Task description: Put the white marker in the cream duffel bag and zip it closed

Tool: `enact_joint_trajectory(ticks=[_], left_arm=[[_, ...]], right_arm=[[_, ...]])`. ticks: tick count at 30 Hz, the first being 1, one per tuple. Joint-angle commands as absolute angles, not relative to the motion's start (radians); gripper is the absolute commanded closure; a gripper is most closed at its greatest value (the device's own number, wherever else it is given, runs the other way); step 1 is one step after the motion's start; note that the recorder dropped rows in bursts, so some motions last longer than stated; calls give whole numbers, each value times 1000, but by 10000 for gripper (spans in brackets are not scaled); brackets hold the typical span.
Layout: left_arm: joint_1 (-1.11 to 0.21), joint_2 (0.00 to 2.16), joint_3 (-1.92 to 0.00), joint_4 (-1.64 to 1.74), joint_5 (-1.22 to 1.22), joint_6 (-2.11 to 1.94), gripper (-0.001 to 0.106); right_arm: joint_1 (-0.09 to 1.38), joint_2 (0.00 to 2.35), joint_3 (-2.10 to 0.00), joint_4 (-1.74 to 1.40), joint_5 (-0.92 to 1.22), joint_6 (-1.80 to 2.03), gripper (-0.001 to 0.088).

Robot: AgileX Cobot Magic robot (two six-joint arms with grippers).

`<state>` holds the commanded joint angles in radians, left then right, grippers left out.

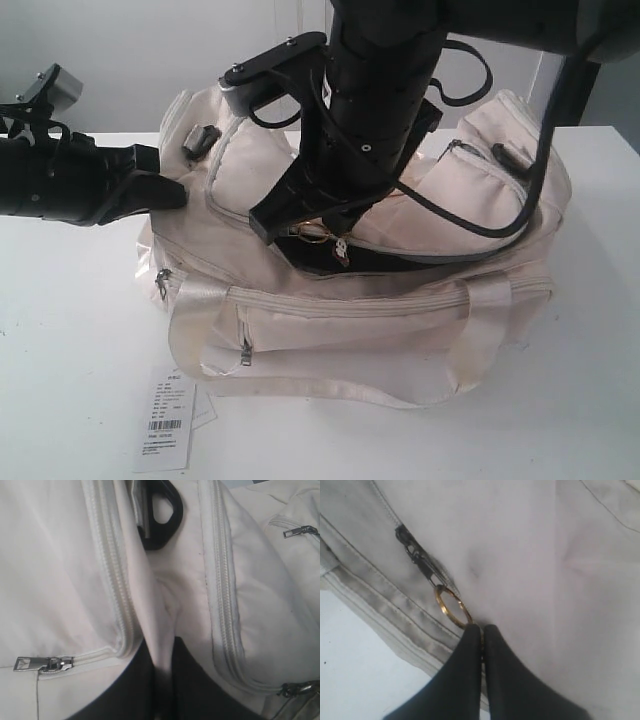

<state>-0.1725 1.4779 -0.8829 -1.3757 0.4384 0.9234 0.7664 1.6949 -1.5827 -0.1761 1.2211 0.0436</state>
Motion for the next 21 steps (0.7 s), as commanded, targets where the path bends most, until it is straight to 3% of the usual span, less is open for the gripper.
enact_joint_trajectory(ticks=[21], left_arm=[[-173,1478,-883,-1382,414,923,1053]], right_arm=[[766,1637,-1512,-196,1221,22,868]])
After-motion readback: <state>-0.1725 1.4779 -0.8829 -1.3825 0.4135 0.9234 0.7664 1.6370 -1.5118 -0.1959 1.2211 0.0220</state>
